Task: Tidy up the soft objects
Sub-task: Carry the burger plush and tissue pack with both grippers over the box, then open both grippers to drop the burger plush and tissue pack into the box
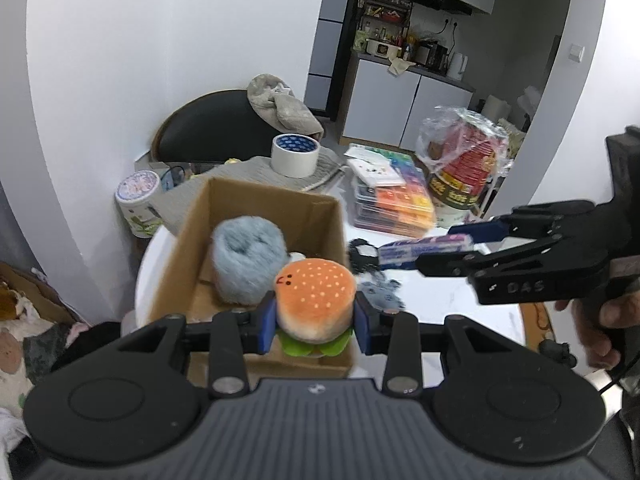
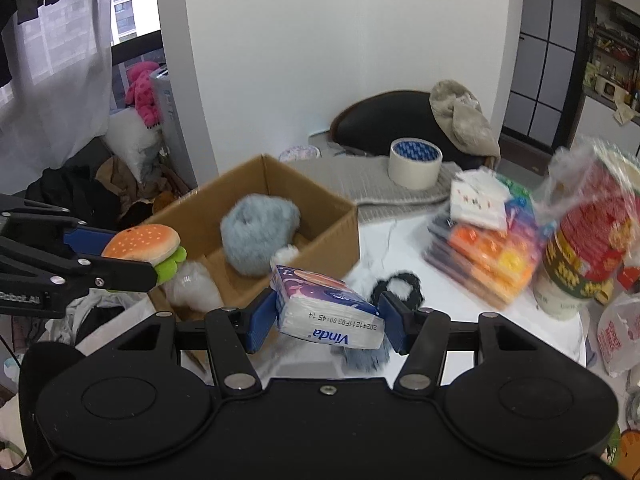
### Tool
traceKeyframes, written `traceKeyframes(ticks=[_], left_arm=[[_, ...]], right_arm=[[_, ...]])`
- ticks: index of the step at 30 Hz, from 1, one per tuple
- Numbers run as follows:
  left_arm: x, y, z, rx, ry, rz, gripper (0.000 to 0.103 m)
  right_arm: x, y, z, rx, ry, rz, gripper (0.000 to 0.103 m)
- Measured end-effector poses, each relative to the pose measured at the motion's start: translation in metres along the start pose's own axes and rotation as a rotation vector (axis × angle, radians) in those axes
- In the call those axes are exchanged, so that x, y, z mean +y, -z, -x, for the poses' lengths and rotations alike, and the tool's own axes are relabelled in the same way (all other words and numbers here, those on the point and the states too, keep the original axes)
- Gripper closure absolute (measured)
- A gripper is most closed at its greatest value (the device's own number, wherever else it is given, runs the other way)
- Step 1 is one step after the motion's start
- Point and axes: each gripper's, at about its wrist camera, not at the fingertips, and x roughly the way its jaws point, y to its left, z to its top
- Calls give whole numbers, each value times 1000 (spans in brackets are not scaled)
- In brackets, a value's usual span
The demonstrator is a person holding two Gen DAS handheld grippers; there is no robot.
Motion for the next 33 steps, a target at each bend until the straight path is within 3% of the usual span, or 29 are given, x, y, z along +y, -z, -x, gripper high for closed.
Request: traceKeyframes(ticks=[25, 30, 33], left_arm=[[61, -17, -75, 168, -15, 40, 64], [63, -19, -74, 158, -26, 44, 58], [65, -23, -64, 124, -32, 45, 47]], right_arm=[[21, -45, -50, 22, -88, 38, 48], [30, -47, -60, 41, -118, 55, 48], [35, -48, -66, 61, -134, 63, 48]])
